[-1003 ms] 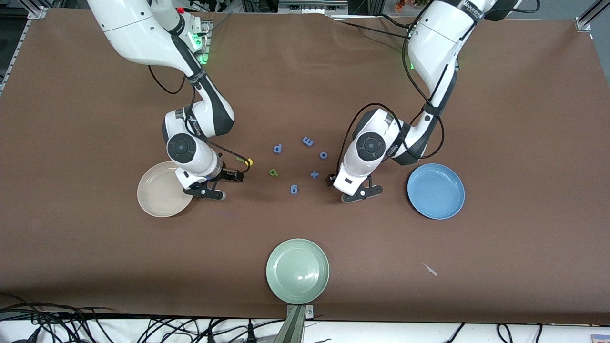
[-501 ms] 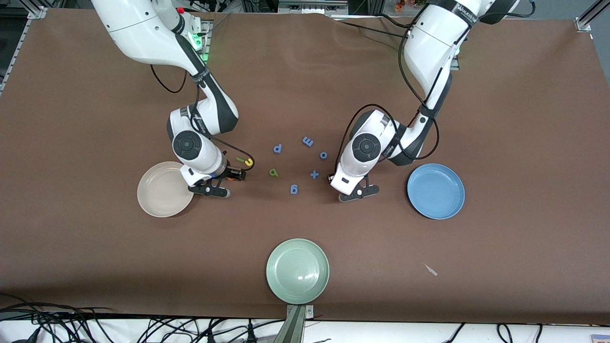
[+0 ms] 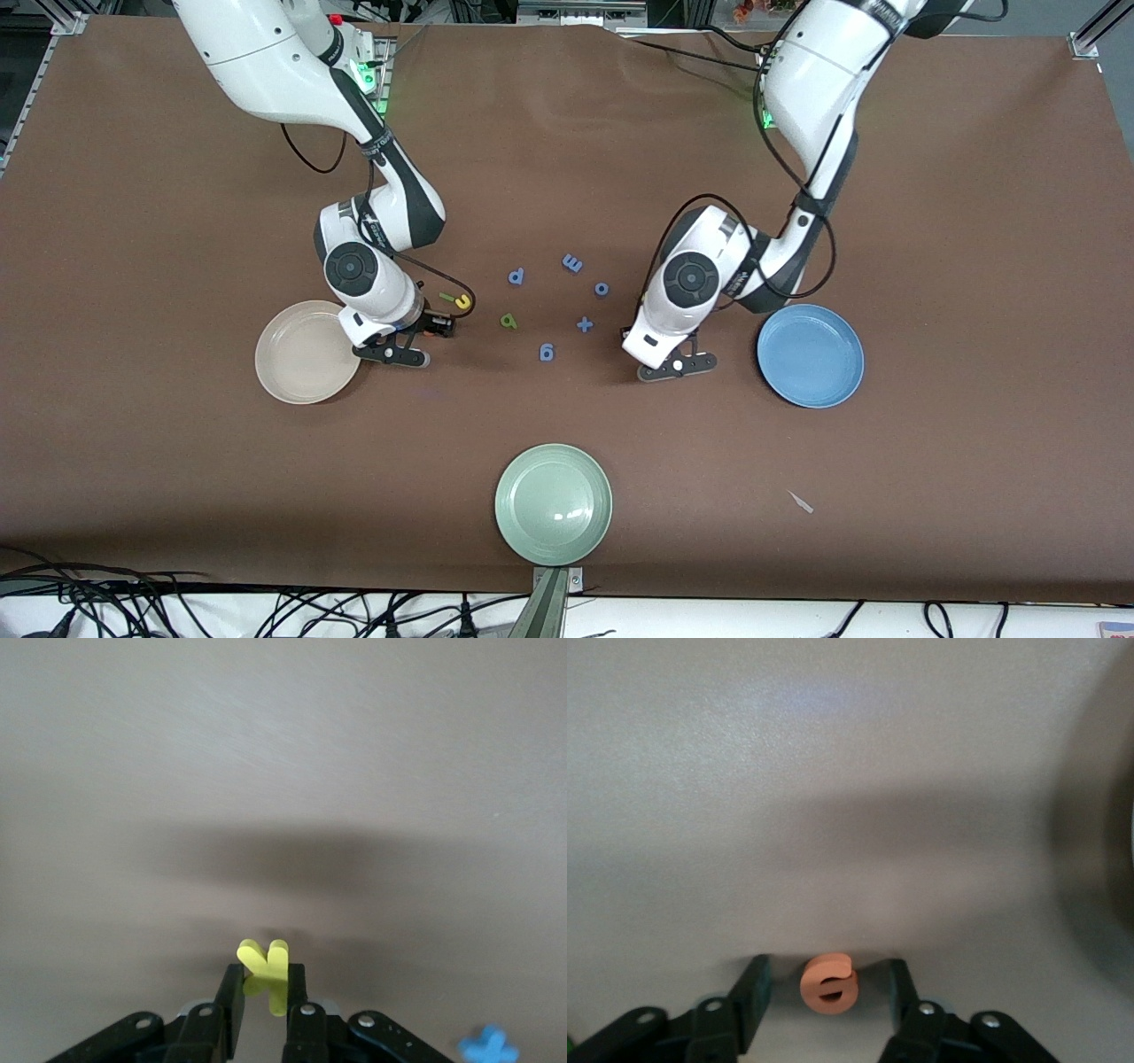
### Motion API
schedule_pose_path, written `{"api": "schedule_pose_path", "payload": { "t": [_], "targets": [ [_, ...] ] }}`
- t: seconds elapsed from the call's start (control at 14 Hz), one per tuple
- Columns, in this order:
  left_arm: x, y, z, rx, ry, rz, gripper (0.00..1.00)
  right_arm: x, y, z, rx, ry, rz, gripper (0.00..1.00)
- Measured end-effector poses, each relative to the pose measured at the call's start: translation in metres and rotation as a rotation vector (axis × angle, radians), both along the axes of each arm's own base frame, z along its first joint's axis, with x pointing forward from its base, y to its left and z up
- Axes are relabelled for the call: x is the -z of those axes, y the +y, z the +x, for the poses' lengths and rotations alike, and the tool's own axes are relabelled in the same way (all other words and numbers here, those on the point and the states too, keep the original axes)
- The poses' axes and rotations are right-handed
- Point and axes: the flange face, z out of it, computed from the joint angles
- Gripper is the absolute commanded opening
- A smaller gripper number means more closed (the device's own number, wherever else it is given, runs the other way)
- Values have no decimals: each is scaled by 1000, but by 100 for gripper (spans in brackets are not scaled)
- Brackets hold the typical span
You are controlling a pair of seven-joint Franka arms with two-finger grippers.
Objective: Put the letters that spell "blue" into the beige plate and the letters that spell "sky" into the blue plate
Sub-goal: 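Grasp the orange 6 with the right gripper while the left grasps yellow k, then drop the 6 on the white plate while the left gripper drops k on blue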
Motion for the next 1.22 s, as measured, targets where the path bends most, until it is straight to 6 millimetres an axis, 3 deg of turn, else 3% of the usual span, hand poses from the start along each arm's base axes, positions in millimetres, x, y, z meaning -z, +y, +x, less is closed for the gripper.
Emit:
{"api": "schedule_pose_path", "payload": {
  "t": [0.14,0.36,0.5,0.64,0.86,0.93,1.0,1.07,1.15,1.22],
  "targets": [
    [-35,39,10,68,59,23,14,-3,0,1,1,-4,1,22],
    [-60,109,29,217,114,4,16,-5,0,2,1,-13,5,19],
    [-51,160,38,290,143,-2,17,-13,-4,7,1,-25,5,19],
    [-32,198,37,331,183,31,16,-31,-20,16,-26,-30,-8,19],
    [-6,216,32,344,225,62,18,-65,-68,32,-116,-10,-43,20],
    [2,217,31,350,230,69,28,-76,-89,36,-154,0,-55,20],
    [10,218,31,356,235,76,58,-85,-110,40,-192,9,-65,21],
    [18,219,30,358,238,76,98,-90,-130,42,-228,18,-72,21],
    [24,220,30,357,244,76,100,-90,-146,43,-251,27,-69,22],
    [26,221,30,356,244,75,100,-85,-156,40,-252,37,-54,29]
  ]
}}
